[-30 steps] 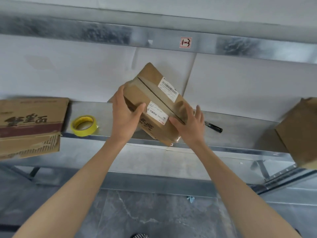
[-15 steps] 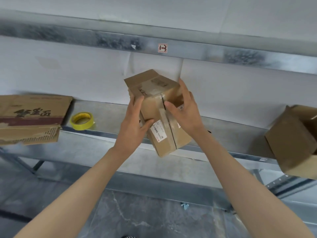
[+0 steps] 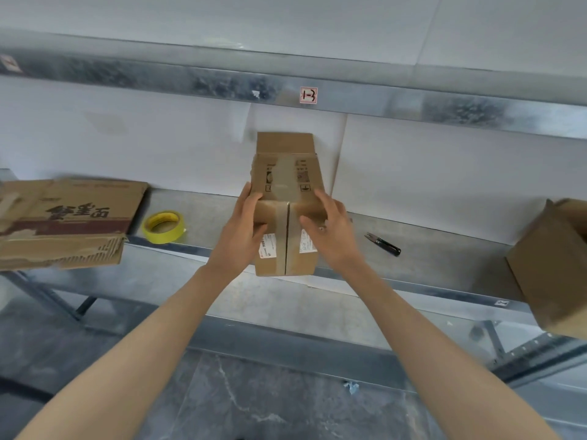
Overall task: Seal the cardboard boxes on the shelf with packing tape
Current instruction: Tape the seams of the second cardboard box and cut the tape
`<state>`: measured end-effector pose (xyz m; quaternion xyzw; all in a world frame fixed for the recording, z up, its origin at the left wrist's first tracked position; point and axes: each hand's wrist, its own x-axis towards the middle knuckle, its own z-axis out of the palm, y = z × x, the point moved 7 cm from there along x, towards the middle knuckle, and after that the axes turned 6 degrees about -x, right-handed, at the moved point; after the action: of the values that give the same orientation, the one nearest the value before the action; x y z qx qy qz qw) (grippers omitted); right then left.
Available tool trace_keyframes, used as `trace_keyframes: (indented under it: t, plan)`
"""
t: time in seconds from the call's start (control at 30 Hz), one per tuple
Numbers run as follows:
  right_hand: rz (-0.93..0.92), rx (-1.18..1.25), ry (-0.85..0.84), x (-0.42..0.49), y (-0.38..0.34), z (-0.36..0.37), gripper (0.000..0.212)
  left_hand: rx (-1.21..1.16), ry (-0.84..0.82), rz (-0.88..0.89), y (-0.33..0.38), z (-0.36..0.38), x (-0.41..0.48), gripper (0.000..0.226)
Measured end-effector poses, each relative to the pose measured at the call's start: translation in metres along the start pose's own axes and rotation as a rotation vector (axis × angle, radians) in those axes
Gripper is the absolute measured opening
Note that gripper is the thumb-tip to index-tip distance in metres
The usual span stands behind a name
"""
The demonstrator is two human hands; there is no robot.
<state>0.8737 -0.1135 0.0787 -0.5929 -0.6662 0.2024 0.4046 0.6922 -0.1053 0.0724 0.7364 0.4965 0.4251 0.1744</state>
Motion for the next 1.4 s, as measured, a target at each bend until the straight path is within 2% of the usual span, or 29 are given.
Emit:
trace_keyframes:
  t: [0.17,0.33,0.47,0.6,0.73,0.97,1.03,1.13,1.2,1.3,1.4]
  plan:
    - [0.072,-0.031,0.046,0.014,-0.003,0.009,0.060,-0.023,-0.020,-0.021,-0.014,0.000,0.017,0.064]
    - [0.086,-0.091,0.070,0.019,-0.015,0.018,0.055,-0.006,-0.057,0.032,-0.029,-0.012,0.024,0.065]
    - [0.053,-0.226,0.188,0.032,-0.037,0.011,0.045,0.024,-0.071,0.097,-0.039,-0.019,0.020,0.081]
    - [-0.035,-0.413,0.148,0.047,-0.058,0.017,0.044,0.026,-0.066,-0.014,-0.071,-0.035,0.011,0.088]
    - [-0.028,-0.504,0.067,0.054,-0.066,0.033,0.045,0.072,-0.136,-0.082,-0.115,-0.051,0.006,0.083]
    - [0.050,-0.582,0.064,0.060,-0.071,0.034,0.044,0.499,-0.314,-0.551,-0.235,-0.074,-0.005,0.052]
    - [0.056,-0.598,0.076,0.060,-0.073,0.034,0.044,0.557,-0.329,-0.597,-0.255,-0.080,-0.008,0.051]
    - [0.060,-0.631,0.105,0.059,-0.077,0.037,0.041,0.701,-0.330,-0.502,-0.269,-0.087,-0.003,0.038]
    - [0.055,-0.646,0.113,0.058,-0.080,0.039,0.039,0.714,-0.335,-0.416,-0.269,-0.089,0.003,0.036]
    - [0.050,-0.634,0.099,0.058,-0.083,0.042,0.039,0.591,-0.291,-0.255,-0.246,-0.087,0.017,0.028]
    - [0.007,-0.607,0.096,0.058,-0.092,0.043,0.039,0.400,-0.260,-0.174,-0.202,-0.087,0.032,0.029]
